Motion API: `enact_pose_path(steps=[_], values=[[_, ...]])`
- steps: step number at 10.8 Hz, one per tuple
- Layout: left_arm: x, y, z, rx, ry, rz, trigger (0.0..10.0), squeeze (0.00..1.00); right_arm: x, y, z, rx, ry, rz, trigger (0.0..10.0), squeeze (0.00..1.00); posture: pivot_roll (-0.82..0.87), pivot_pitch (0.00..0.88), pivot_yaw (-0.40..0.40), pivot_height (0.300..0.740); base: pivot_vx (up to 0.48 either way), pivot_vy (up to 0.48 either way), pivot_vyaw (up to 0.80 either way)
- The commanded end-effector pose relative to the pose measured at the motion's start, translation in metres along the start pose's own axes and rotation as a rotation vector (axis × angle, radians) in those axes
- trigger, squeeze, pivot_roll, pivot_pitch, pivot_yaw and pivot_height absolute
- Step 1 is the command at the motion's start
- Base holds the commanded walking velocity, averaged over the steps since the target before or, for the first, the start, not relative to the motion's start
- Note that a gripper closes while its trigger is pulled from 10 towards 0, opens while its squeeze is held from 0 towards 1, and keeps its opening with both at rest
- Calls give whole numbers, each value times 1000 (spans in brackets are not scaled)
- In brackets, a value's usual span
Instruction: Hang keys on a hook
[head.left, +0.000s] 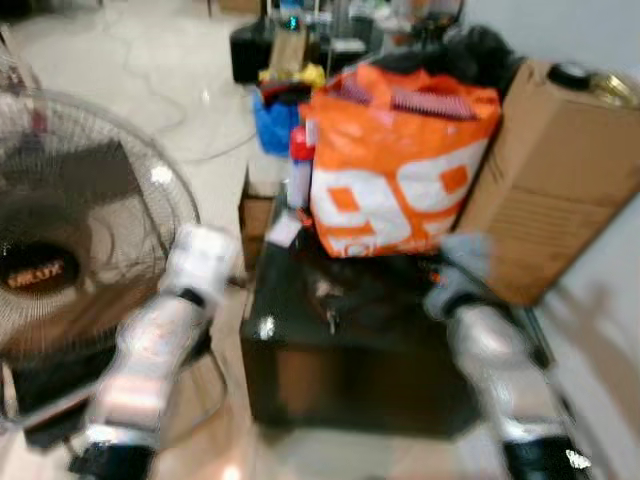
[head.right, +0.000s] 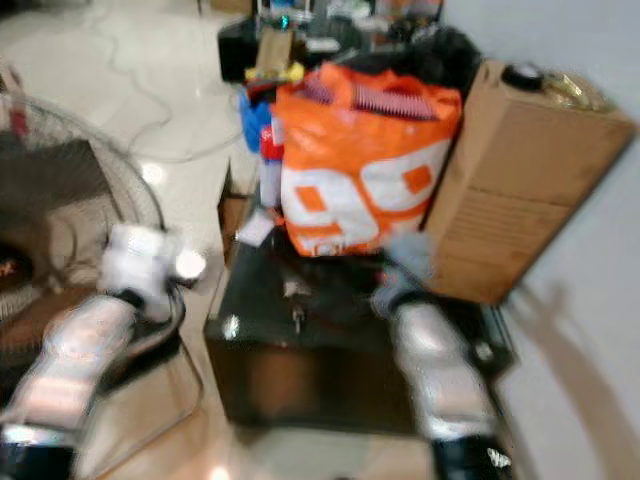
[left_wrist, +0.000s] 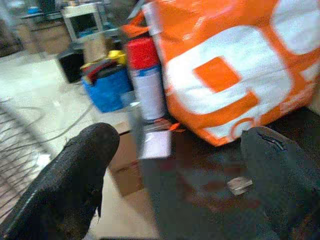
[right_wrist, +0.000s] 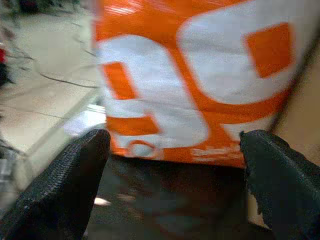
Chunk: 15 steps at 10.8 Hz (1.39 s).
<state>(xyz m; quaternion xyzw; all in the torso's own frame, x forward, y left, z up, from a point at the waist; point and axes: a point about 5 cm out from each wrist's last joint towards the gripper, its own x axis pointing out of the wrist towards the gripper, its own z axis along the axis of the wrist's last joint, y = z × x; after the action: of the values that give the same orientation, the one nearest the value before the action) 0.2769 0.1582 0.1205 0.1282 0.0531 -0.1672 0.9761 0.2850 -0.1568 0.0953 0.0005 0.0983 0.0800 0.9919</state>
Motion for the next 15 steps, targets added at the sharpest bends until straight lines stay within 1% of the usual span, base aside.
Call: enact_pose_path(steps=[1, 3, 4, 5, 6, 7, 8, 9, 10, 11, 12, 14, 15], values=[[-3, 9, 2, 16, -5, 28, 10000, 0, 2, 7, 5, -6, -21, 25, 10000, 1000, 37, 0, -75, 740, 368, 0, 0], [-5, 8, 1, 17, -4, 25, 10000, 0, 1, 8, 4, -39, -2, 97, 10000, 1000, 37, 0, -77, 740, 366, 0, 800], [-5, 7, 1, 23, -2, 18, 10000, 0, -1, 4, 0, -27, 24, 101, 10000, 1000, 37, 0, -77, 740, 341, 0, 0], [-5, 5, -1, 48, 12, -32, 10000, 0, -3, 1, -5, -77, 82, 161, 10000, 1000, 33, 0, -73, 740, 0, 0, 0], [-6, 2, -2, 59, 19, -86, 10000, 0, -6, 0, -9, -101, 139, 212, 10000, 1000, 26, 0, -69, 740, 0, 0, 0], [-8, -1, -4, 66, 34, -151, 10000, 0, -7, -1, -14, -148, 219, 275, 10000, 1000, 11, 0, -63, 740, 0, 0, 0], [-10, -5, -9, 84, 57, -214, 10000, 0, -7, 2, -15, -180, 269, 327, 10000, 0, -9, 0, -61, 740, 0, 0, 0], [-12, -11, -15, 93, 84, -283, 10000, 0, -2, 7, -13, -198, 313, 356, 10000, 0, -26, 0, -62, 740, 0, 0, 0], [-15, -16, -19, 96, 103, -326, 10000, 0, 0, 10, -16, -218, 352, 373, 10000, 0, -48, 0, -67, 740, 0, 0, 0], [-20, -22, -24, 99, 129, -378, 10000, 0, 2, 20, -25, -209, 410, 416, 10000, 0, -57, 0, -73, 740, 0, 0, 0], [-28, -27, -25, 103, 151, -435, 10000, 0, 7, 31, -40, -199, 450, 445, 10000, 0, -67, 0, -79, 740, 0, 0, 0], [-39, -33, -27, 115, 176, -517, 10000, 0, 15, 43, -62, -138, 493, 421, 10000, 0, -90, 0, -71, 740, 0, 0, 0], [-42, -34, -29, 128, 194, -543, 10000, 0, 17, 45, -72, -115, 522, 386, 10000, 0, -95, 0, -67, 740, 0, 0, 0]])
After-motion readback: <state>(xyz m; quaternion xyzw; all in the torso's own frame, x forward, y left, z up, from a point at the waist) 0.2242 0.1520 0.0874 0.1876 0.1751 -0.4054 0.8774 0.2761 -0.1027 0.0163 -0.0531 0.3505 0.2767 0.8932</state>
